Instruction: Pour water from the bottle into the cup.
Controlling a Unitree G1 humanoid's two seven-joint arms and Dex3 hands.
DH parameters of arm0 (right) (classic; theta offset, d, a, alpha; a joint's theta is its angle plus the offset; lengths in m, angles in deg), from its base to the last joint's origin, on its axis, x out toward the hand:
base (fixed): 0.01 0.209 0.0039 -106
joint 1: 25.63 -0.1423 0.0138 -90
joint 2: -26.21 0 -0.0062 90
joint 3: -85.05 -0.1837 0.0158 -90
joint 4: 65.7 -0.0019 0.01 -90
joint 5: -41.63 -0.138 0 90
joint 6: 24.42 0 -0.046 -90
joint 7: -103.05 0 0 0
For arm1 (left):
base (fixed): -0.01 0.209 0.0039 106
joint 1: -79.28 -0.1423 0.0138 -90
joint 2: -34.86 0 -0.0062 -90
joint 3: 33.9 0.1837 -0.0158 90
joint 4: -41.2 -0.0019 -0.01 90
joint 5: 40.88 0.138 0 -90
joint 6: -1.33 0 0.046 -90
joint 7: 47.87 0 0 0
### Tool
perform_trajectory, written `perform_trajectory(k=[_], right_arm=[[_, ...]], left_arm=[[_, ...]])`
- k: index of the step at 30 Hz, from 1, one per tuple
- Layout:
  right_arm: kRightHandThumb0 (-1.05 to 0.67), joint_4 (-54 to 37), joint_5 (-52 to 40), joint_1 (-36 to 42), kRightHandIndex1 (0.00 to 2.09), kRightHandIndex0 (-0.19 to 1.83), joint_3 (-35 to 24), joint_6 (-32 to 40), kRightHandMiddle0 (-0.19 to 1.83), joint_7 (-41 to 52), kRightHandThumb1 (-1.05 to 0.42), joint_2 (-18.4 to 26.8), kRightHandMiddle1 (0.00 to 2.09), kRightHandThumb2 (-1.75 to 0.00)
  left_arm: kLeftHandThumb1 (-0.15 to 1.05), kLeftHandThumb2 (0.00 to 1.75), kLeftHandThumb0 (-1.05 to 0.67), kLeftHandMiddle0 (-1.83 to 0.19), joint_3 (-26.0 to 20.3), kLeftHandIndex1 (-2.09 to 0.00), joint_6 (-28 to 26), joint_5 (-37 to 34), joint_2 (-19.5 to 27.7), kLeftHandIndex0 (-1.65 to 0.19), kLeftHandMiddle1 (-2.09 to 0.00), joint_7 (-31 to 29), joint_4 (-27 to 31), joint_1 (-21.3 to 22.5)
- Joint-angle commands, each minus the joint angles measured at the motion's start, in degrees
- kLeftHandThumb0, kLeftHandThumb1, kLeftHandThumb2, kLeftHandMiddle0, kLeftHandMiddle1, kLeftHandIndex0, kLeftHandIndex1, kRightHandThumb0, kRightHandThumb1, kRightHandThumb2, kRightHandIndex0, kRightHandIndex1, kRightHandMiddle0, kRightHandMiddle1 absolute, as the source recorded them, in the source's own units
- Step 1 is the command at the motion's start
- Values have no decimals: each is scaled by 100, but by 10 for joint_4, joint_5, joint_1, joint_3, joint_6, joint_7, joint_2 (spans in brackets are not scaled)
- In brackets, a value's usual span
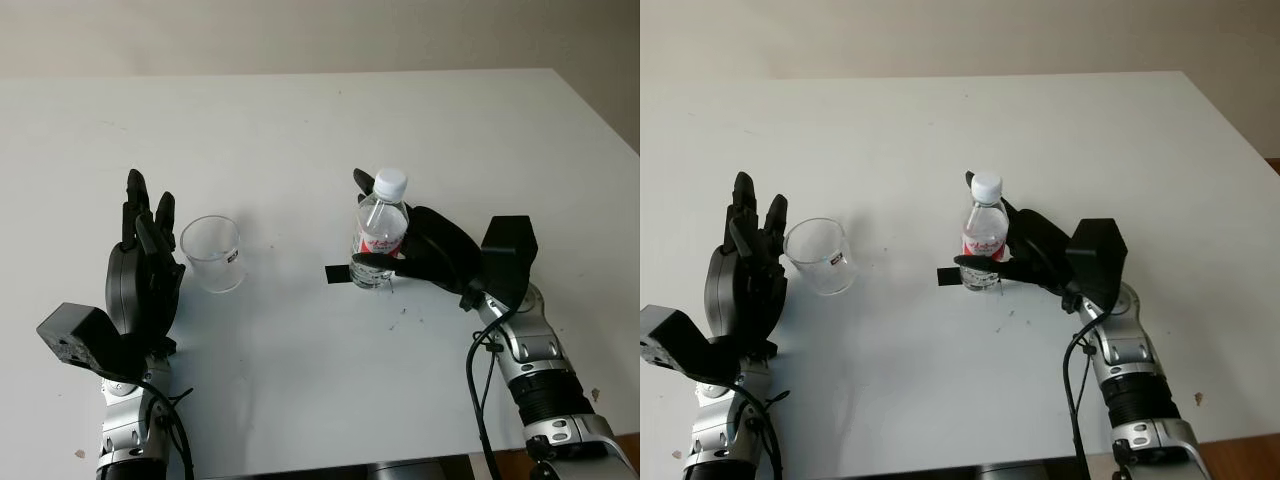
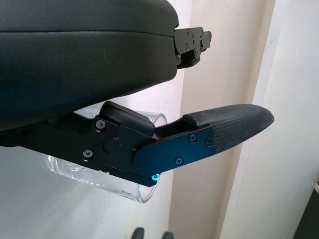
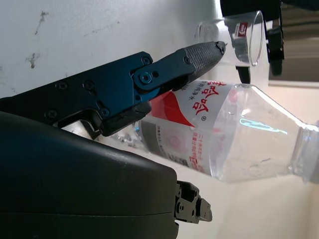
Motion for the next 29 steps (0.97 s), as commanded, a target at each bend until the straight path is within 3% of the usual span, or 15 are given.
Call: perform_trajectory(k=[1,7,18,29], right_arm=[[-87,8,8,6,0,-19,-3,-29,-19,-11,-93,0,0,-5],[-93,21,12,28,0,-19,1,-76,-19,-29,-93,-13,0,-5],[-97,-1,24,87,0,-19,30,-109,-19,-79,-98,-80,0,-7],[-96,23,29,105,0,-19,34,-126,-19,-110,-100,-110,0,-6]], left_arm=[[105,74,-90,19,-2,0,4,-2,2,11,-38,-2,-4,0],[105,74,-90,19,0,0,3,0,2,10,-39,0,-4,2],[105,75,-89,19,1,0,12,-2,2,10,-40,-4,-19,12],[105,75,-89,19,-1,0,12,-2,1,11,-39,1,-26,17]])
